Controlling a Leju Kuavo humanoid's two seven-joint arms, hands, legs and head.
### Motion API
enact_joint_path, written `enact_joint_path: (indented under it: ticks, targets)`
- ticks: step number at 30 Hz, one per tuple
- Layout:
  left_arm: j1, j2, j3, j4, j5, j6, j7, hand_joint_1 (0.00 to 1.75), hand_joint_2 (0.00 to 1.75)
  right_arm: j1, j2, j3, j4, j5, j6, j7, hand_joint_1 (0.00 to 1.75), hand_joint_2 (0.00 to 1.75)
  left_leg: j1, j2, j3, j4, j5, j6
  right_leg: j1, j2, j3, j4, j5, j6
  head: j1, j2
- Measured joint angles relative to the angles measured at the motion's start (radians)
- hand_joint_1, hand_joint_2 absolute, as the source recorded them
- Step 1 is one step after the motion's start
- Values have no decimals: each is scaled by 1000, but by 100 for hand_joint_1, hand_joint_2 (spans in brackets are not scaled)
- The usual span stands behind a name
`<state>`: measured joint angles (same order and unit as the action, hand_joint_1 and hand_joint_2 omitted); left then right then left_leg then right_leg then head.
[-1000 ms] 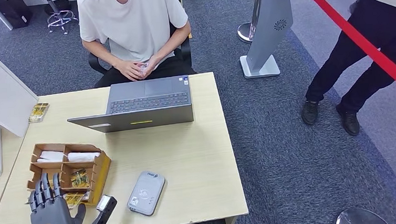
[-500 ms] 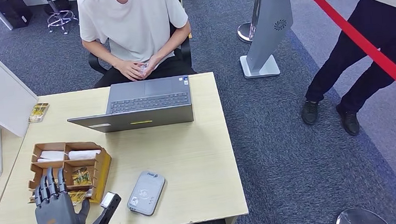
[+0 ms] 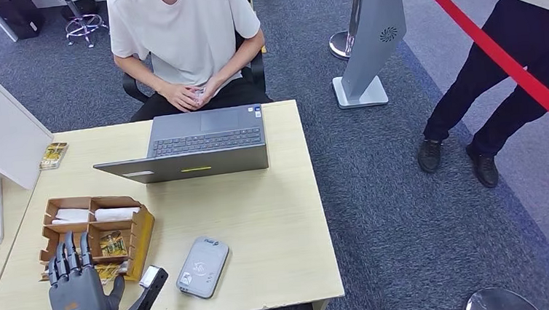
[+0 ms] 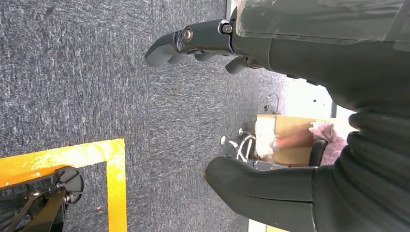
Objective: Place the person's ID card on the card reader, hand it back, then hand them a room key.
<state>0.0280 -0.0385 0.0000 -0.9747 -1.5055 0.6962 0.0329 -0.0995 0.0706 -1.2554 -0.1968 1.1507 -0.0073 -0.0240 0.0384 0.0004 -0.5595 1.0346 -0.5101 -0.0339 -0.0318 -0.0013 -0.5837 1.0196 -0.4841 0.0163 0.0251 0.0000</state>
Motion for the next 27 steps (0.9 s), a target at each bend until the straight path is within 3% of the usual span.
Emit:
enact_joint_path:
  ticks: [27]
  targets:
    - [-7, 14, -18, 18, 8, 1, -6, 175, 175, 0, 0, 3, 0, -3, -3, 3, 0, 175, 0, 0, 0, 0, 0, 0, 0, 0, 0, 0, 0, 0, 0, 0]
